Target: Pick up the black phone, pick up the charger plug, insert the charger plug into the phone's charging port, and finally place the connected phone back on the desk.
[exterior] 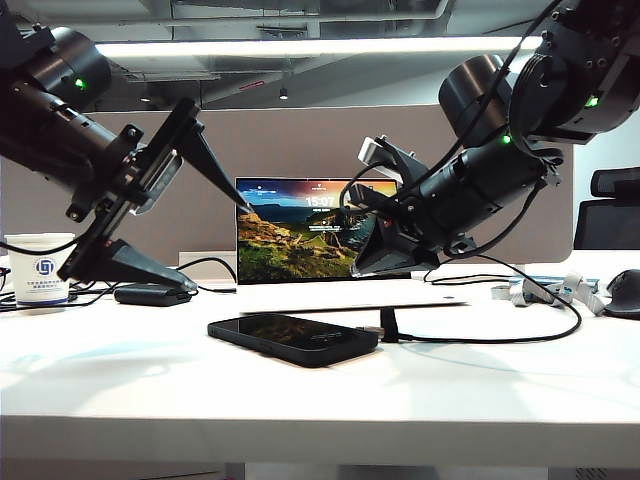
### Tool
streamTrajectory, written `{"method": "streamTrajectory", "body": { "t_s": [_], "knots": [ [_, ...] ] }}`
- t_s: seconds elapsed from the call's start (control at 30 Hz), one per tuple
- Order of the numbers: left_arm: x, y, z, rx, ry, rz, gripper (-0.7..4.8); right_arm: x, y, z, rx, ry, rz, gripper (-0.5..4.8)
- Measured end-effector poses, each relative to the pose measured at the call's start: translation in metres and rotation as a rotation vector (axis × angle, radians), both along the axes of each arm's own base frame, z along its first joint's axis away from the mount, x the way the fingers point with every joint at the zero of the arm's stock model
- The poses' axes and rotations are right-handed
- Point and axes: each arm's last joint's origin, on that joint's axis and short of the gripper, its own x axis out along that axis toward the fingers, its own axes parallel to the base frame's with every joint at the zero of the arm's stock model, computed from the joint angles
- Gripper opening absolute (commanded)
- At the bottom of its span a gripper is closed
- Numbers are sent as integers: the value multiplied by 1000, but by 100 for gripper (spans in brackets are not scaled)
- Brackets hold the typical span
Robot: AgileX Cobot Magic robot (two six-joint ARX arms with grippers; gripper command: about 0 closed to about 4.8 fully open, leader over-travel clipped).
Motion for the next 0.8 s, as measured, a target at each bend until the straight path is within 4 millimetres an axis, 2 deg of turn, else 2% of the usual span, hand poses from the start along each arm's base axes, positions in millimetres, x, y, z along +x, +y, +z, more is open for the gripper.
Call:
{"method": "streamTrajectory", "body": {
  "t_s": [0.23,0.43,0.53,0.8],
  "knots": [
    [-8,-8,-9,39,16,-34,479,-1,2,0,-4,-13,12,-5],
    [-11,-9,-29,-2,85,50,479,-3,7,1,-6,-18,27,-5],
    [-8,-10,-31,-29,90,77,479,-4,9,0,-6,-21,36,-5],
    [-4,-16,-37,-41,109,110,479,-4,14,-13,-20,10,53,-5]
  ]
}}
